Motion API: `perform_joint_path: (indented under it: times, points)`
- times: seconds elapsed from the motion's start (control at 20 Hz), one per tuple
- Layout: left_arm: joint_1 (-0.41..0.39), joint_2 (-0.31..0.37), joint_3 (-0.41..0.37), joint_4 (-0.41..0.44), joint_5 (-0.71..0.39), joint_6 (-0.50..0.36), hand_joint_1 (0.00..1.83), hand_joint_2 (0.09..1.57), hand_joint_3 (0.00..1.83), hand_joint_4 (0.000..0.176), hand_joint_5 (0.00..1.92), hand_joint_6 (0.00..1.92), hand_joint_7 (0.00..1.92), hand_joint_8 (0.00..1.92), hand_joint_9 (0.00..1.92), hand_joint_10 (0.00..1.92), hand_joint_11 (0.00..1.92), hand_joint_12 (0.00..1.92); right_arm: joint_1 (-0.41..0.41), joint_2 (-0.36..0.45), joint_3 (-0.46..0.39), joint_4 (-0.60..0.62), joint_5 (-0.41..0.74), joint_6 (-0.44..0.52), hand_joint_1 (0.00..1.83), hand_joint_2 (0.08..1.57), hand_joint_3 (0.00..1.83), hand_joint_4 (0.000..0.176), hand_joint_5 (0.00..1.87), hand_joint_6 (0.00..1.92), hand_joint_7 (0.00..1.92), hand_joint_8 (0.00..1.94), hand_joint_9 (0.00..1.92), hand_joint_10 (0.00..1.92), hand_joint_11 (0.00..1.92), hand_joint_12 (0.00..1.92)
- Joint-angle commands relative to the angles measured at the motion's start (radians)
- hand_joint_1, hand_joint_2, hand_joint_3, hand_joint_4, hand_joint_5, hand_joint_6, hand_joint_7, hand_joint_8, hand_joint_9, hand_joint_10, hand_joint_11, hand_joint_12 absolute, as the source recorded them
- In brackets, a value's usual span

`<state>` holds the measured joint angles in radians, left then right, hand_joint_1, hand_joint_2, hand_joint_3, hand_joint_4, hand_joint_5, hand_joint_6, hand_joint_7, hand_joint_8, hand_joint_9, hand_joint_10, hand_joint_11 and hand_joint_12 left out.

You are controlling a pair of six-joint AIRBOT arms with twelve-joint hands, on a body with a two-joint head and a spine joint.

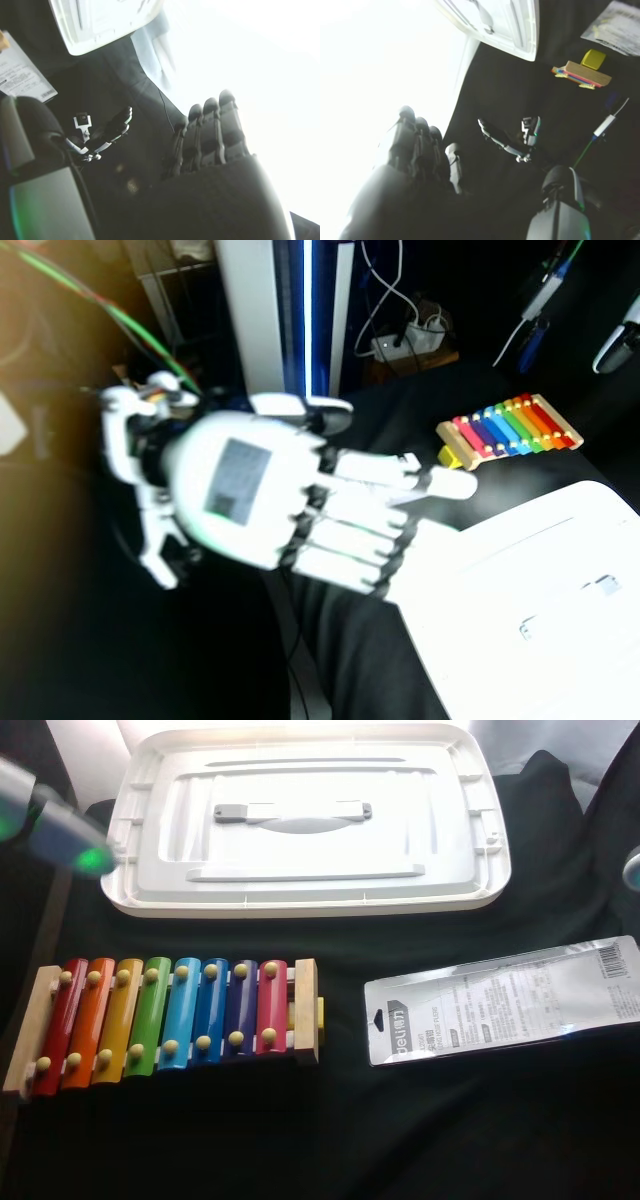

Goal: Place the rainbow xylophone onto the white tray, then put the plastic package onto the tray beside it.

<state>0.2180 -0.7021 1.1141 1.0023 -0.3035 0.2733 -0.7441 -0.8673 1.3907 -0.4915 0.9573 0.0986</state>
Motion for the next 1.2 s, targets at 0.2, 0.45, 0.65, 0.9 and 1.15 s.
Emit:
perform_joint_path:
  times: [0.2, 0.45, 0.65, 0.9, 1.15]
  points:
    - [0.050, -0.019, 0.015, -0.243, -0.069, 0.174, 0.60, 0.76, 0.01, 0.037, 0.00, 0.00, 0.13, 0.00, 0.19, 0.00, 0.00, 0.62, 0.020, -0.011, 0.013, 0.060, 0.090, 0.006, 0.75, 0.84, 0.02, 0.099, 0.00, 0.00, 0.00, 0.00, 0.00, 0.00, 0.00, 0.00]
    - [0.154, -0.072, 0.065, -0.389, -0.122, 0.204, 0.53, 0.79, 0.00, 0.022, 0.00, 0.00, 0.13, 0.00, 0.16, 0.00, 0.00, 0.61, 0.020, -0.012, 0.013, 0.055, 0.090, 0.006, 0.75, 0.85, 0.02, 0.104, 0.00, 0.00, 0.00, 0.00, 0.00, 0.00, 0.00, 0.00]
    - [0.190, -0.093, 0.065, -0.273, -0.130, 0.081, 0.49, 0.78, 0.00, 0.012, 0.01, 0.00, 0.14, 0.00, 0.17, 0.01, 0.00, 0.59, 0.020, -0.012, 0.015, 0.046, 0.088, 0.006, 0.71, 0.84, 0.01, 0.093, 0.00, 0.00, 0.00, 0.00, 0.00, 0.00, 0.00, 0.00]
    - [0.247, -0.095, 0.053, -0.080, -0.194, -0.154, 0.62, 0.78, 0.01, 0.000, 0.00, 0.00, 0.07, 0.00, 0.08, 0.00, 0.00, 0.38, 0.020, -0.014, 0.014, 0.041, 0.086, 0.006, 0.68, 0.82, 0.00, 0.091, 0.00, 0.00, 0.00, 0.00, 0.00, 0.00, 0.00, 0.00]
    - [0.275, -0.082, 0.020, 0.022, -0.217, -0.245, 0.62, 0.78, 0.00, 0.000, 0.00, 0.00, 0.10, 0.00, 0.12, 0.00, 0.00, 0.41, 0.020, -0.018, 0.014, 0.039, 0.086, 0.006, 0.60, 0.81, 0.00, 0.088, 0.00, 0.00, 0.00, 0.00, 0.00, 0.00, 0.00, 0.00]
